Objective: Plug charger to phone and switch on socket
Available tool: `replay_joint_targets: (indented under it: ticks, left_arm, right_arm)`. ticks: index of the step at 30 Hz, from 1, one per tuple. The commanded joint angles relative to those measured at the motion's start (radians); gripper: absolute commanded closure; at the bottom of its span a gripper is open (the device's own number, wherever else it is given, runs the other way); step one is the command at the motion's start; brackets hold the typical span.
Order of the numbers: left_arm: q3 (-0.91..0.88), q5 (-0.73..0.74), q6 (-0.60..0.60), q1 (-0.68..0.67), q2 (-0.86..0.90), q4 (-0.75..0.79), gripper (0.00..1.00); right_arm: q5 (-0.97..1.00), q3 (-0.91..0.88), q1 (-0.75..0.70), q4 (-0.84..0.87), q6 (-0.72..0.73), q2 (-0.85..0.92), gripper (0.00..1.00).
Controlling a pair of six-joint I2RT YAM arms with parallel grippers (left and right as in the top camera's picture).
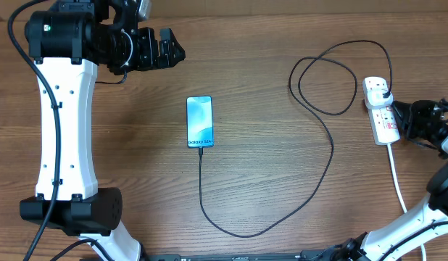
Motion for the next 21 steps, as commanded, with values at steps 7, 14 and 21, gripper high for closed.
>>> replay_joint_targets:
  ticks: [7, 14, 21]
  left_arm:
    - [0.005, 0.004, 0.001, -0.006, -0.017, -0.002, 0.00]
    - [0.005, 0.004, 0.001, -0.006, -0.017, -0.002, 0.00]
    - [0.005, 0.004, 0.001, -0.006, -0.017, -0.002, 0.00]
  right_arm:
    - [0.041, 0.021, 0.037, -0.030, -0.029, 0.010, 0.96]
    - [0.041, 0.020, 0.040, -0.049, -0.037, 0.011, 0.96]
    - [0.071, 0.019, 0.057, -0.095, -0.055, 0.011, 0.96]
